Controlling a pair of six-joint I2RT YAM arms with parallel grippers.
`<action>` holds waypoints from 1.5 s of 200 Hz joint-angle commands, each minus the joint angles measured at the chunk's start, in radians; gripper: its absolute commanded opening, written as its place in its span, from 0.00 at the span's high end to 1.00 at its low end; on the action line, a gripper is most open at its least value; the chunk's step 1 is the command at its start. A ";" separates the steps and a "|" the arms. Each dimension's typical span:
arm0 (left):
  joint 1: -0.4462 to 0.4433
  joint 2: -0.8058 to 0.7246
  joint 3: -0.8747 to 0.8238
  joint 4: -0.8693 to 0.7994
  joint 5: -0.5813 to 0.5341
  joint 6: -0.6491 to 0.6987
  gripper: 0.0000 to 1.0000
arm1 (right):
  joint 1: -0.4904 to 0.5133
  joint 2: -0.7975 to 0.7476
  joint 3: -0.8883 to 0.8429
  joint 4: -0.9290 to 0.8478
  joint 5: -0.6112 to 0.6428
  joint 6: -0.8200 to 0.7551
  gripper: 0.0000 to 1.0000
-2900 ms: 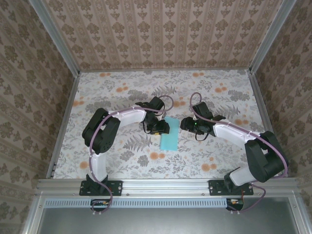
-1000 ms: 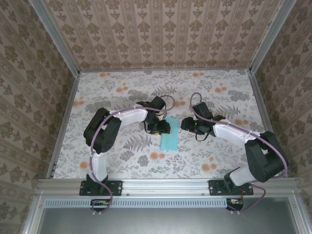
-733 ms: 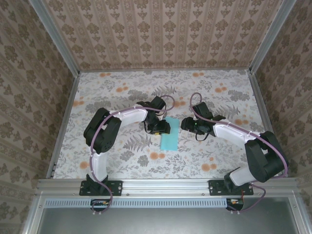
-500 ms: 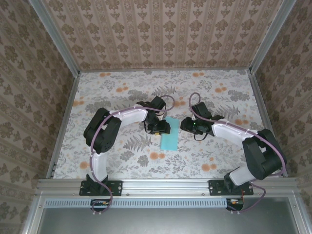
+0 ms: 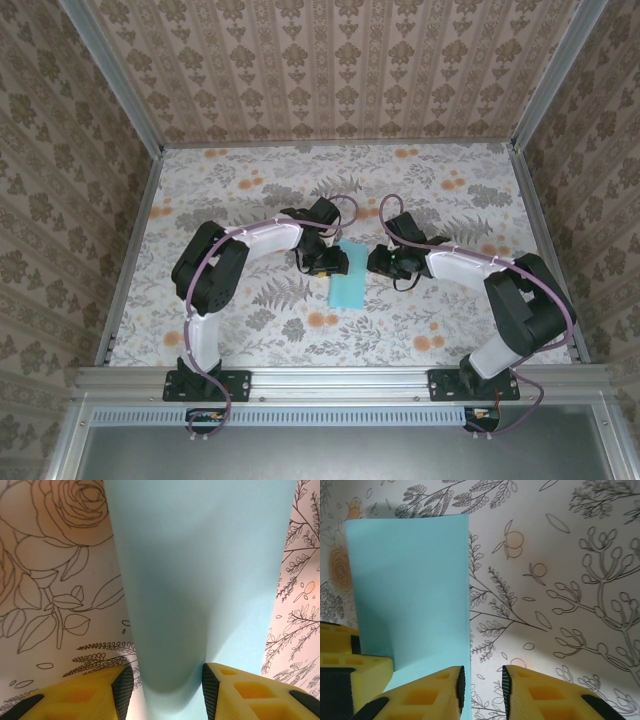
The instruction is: Fold a paper plane with a square sheet of paper (fold left side to right side)
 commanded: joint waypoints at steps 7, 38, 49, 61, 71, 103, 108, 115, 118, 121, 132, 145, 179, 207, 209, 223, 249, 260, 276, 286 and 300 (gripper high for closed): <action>-0.013 0.056 -0.030 -0.029 -0.042 0.006 0.54 | 0.002 -0.042 0.022 -0.052 0.060 0.012 0.70; -0.013 0.058 -0.029 -0.029 -0.039 0.006 0.54 | 0.003 -0.054 0.019 -0.058 0.075 0.012 0.70; -0.014 0.058 -0.029 -0.026 -0.035 0.007 0.54 | 0.003 -0.057 0.019 -0.060 0.080 0.012 0.70; -0.014 0.059 -0.029 -0.026 -0.033 0.008 0.53 | 0.002 -0.063 0.016 -0.064 0.087 0.011 0.69; -0.014 0.061 -0.029 -0.026 -0.031 0.008 0.53 | 0.003 -0.068 0.016 -0.066 0.092 0.009 0.69; -0.016 0.064 -0.025 -0.024 -0.027 0.011 0.52 | 0.003 -0.074 0.014 -0.070 0.094 0.006 0.68; -0.016 0.064 -0.026 -0.025 -0.027 0.010 0.52 | 0.003 -0.073 0.014 -0.070 0.092 0.006 0.68; -0.016 0.065 -0.026 -0.025 -0.026 0.011 0.52 | 0.003 -0.073 0.013 -0.069 0.091 0.006 0.68; -0.015 0.066 -0.025 -0.025 -0.025 0.011 0.52 | 0.003 -0.072 0.012 -0.069 0.090 0.006 0.68; -0.016 0.066 -0.025 -0.025 -0.025 0.011 0.52 | 0.003 -0.073 0.012 -0.068 0.089 0.006 0.68; -0.017 0.066 -0.024 -0.025 -0.025 0.011 0.51 | 0.002 -0.073 0.012 -0.067 0.086 0.006 0.68; -0.018 0.069 -0.023 -0.025 -0.024 0.011 0.51 | 0.003 -0.072 0.011 -0.067 0.086 0.006 0.68; -0.019 0.070 -0.023 -0.027 -0.024 0.011 0.50 | 0.002 -0.087 0.009 -0.075 0.098 0.005 0.68; -0.020 0.068 -0.024 -0.027 -0.030 0.008 0.50 | 0.001 -0.121 0.004 -0.095 0.124 -0.005 0.66; -0.021 0.067 -0.024 -0.027 -0.031 0.008 0.51 | 0.001 -0.123 0.003 -0.097 0.125 -0.007 0.65; -0.021 0.064 -0.027 -0.025 -0.033 0.006 0.50 | 0.001 -0.144 -0.010 -0.093 0.128 -0.003 0.63; -0.022 0.063 -0.028 -0.024 -0.033 0.003 0.50 | -0.013 -0.168 -0.051 -0.057 0.117 0.026 0.60; -0.021 0.062 -0.028 -0.024 -0.033 0.002 0.50 | -0.020 -0.209 -0.066 -0.049 0.113 0.032 0.59; -0.021 0.064 -0.028 -0.024 -0.031 0.002 0.50 | -0.030 -0.229 -0.079 -0.049 0.112 0.032 0.57; -0.022 0.064 -0.027 -0.024 -0.031 0.001 0.50 | -0.038 -0.238 -0.085 -0.050 0.109 0.034 0.55; -0.022 0.066 -0.026 -0.024 -0.029 0.003 0.50 | -0.049 -0.250 -0.094 -0.045 0.104 0.038 0.52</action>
